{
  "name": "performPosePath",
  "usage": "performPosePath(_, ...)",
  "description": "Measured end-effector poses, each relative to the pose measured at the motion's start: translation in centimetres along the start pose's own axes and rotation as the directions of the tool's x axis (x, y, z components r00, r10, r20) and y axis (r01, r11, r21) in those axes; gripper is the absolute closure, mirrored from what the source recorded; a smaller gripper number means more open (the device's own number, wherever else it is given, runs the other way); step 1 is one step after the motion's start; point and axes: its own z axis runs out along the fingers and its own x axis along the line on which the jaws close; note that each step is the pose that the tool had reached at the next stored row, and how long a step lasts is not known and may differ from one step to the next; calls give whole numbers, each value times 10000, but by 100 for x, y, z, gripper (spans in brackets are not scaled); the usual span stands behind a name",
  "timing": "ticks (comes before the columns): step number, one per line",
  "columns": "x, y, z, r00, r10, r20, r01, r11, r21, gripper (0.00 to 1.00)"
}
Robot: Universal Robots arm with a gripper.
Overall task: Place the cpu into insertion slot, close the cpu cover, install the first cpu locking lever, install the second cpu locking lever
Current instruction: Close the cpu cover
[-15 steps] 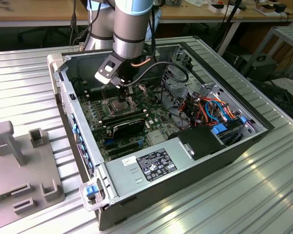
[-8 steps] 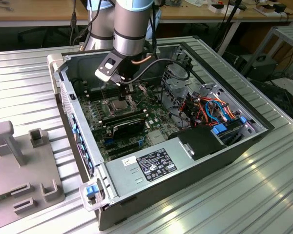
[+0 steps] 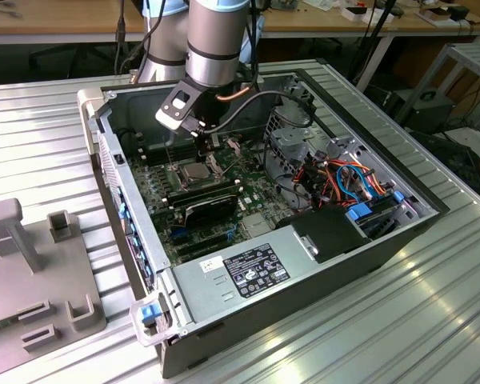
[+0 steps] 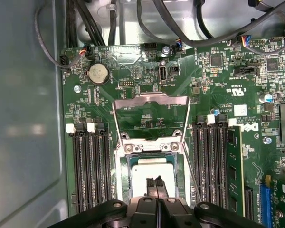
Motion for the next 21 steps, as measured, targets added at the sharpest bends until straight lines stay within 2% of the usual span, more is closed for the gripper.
performPosePath(11, 0, 1, -15, 10000, -2, -3, 2, 10000, 1, 89)
performPosePath(16, 0, 5, -84, 10000, -83, -7, 83, 10000, -3, 89)
performPosePath(21, 3, 52, -86, 9999, -102, -7, 102, 9999, -3, 89)
